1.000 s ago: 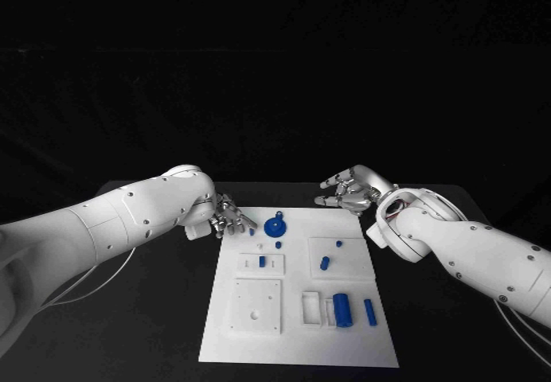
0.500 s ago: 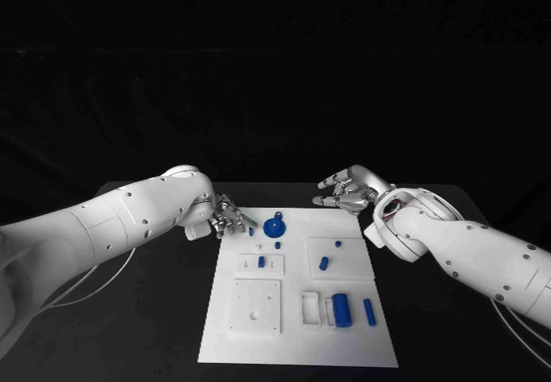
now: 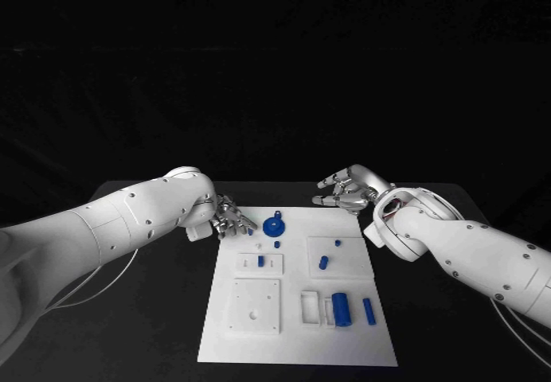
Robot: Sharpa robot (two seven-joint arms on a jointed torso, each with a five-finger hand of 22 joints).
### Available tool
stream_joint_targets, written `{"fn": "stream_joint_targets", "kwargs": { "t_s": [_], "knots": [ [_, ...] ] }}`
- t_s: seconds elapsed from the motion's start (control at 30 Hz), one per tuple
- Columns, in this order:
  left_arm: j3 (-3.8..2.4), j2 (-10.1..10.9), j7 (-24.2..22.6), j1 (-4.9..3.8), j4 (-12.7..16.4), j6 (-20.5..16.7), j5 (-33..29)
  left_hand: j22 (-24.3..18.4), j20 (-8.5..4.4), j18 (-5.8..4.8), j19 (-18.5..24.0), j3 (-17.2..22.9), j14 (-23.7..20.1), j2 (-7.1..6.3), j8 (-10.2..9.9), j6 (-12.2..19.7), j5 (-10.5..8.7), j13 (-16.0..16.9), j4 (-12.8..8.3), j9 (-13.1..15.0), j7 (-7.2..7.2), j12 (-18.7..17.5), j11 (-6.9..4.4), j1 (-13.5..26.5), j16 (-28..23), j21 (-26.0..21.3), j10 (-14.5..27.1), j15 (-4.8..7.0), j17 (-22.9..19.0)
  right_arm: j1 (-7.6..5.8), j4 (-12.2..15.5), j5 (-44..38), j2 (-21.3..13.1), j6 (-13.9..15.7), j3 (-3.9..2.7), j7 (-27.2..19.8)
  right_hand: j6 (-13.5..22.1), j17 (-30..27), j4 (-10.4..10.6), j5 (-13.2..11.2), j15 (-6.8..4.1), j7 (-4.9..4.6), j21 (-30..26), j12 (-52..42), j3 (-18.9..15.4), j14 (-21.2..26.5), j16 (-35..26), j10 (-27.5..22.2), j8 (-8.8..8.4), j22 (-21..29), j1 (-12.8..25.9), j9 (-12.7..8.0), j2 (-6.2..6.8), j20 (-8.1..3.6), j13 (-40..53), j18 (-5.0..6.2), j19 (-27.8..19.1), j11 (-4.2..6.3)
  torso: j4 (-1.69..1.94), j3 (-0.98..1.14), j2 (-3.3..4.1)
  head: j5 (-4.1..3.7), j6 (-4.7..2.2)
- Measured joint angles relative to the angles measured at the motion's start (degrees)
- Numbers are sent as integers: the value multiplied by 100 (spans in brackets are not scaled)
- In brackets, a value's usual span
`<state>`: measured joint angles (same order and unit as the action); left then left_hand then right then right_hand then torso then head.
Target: Assemble the parts on the task board
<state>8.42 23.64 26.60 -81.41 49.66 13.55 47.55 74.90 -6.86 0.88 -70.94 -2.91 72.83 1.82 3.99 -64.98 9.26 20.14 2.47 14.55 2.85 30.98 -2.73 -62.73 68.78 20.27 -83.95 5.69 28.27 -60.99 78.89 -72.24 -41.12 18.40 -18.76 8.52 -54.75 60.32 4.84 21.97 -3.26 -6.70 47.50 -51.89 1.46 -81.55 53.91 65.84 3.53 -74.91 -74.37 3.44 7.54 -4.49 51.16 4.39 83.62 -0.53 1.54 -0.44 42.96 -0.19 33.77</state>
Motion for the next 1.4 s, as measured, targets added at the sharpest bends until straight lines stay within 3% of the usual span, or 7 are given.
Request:
{"fn": "stream_joint_targets", "kwargs": {
  "t_s": [0.53, 0.73, 1.13, 1.4],
  "knots": [
    [-1, -45, -37, 11, -97, 17, -26, 4, 0, 0, 0, -24, 1, 76, 1, -20, 0, -1, -23, -17, -20, 0, 0, 31, 0, 0, 0, 1, -6, 0, 3, 2, 3, 0, 0, 2, -5, 0, 0, 0, 0, 5, 0, 0, 0, 0, 0, 0, 0, 0, 0, 0, 0, 0, 0, 1, 0, 0, 3, -3, 0, -15, 9],
    [-1, -73, -48, 14, -130, 17, -33, 3, 0, 0, 0, 16, 1, 217, 1, -25, 77, -2, -63, -16, -25, 0, 0, -45, 0, 0, 0, 1, -6, 0, 4, 2, 4, 0, 0, 2, -5, 0, -1, 0, 0, 5, 0, 0, -1, 0, 0, 0, 0, 0, 0, 0, 0, 0, 0, 0, 0, 0, 3, -4, -1, -23, 9],
    [-3, -114, -71, 34, -195, 26, -50, 2, 0, 0, 0, 29, 2, 327, 17, -84, 89, 3, -188, -30, -42, 0, 0, -100, 22, 0, 0, 2, -6, 0, 4, 3, 14, -1, 0, 3, -6, 1, -1, 0, 0, 6, 0, 0, -1, 0, 0, 0, 0, 0, 0, 0, 0, 0, 0, 0, 0, 0, 3, -2, 0, -41, 15],
    [-10, -115, -104, 38, -200, 30, -68, 2, 0, 0, 0, 184, 2, 507, 16, -124, 183, 2, -406, -41, -82, 0, -1, -417, 22, 0, 1, 2, -5, 0, 2, 3, 13, -1, 0, 4, -6, 1, -1, 0, 0, 6, 0, 0, -1, 0, 0, 0, 0, 0, 0, 0, 0, 0, 0, 0, 0, 0, 6, -2, -1, -52, 29]
  ]
}}
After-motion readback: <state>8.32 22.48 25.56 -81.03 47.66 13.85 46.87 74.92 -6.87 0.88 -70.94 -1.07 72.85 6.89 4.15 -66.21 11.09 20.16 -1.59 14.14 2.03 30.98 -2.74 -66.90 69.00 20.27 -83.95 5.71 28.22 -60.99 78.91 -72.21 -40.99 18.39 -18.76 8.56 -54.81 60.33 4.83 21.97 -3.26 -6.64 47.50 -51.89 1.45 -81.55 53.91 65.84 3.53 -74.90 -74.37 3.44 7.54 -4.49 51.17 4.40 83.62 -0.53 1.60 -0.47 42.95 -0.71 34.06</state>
